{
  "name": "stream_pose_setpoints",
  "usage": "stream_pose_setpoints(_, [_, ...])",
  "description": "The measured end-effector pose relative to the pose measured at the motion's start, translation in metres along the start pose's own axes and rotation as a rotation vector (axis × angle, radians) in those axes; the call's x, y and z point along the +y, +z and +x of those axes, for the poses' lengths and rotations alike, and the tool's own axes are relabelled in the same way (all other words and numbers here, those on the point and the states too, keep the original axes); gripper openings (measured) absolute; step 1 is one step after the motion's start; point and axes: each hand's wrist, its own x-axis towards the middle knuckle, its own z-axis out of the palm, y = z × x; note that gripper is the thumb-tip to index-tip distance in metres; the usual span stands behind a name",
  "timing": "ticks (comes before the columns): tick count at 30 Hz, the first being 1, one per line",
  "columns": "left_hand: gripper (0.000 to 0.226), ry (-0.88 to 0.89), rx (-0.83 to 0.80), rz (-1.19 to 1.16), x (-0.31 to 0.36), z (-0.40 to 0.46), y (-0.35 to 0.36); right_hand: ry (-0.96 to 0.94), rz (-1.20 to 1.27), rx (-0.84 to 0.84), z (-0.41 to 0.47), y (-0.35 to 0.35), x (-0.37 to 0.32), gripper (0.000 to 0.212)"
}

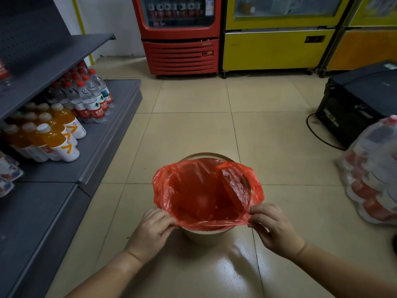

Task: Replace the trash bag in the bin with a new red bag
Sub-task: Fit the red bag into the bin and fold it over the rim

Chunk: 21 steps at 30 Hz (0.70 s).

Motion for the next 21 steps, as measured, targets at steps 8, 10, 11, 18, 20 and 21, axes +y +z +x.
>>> stream_pose_setpoints(8, [0.038, 0.353, -0.084, 0.175, 0.001, -0.009, -0.003, -0.097, -0.061, -0.059, -0.002, -0.003, 0.006, 0.010])
stream_pose_setpoints(10, [0.038, 0.322, -0.102, 0.224, -0.003, -0.008, 0.000, -0.075, -0.092, -0.075, -0.002, -0.001, 0.010, 0.010])
stream_pose_setpoints(11, [0.031, 0.283, -0.107, 0.234, -0.005, -0.008, 0.002, -0.059, -0.098, -0.084, 0.000, 0.000, 0.011, 0.008])
stream_pose_setpoints(18, [0.011, -0.032, -0.137, 0.052, -0.005, 0.001, -0.014, 0.121, -0.011, -0.158, 0.014, -0.013, 0.012, 0.025])
stream_pose_setpoints(20, [0.014, -0.189, -0.008, -0.067, 0.000, 0.014, -0.021, 0.284, 0.076, -0.048, 0.024, -0.016, 0.008, 0.032])
stream_pose_setpoints(21, [0.019, -0.304, 0.067, -0.108, 0.001, 0.024, -0.023, 0.397, 0.090, 0.026, 0.033, -0.016, 0.006, 0.036])
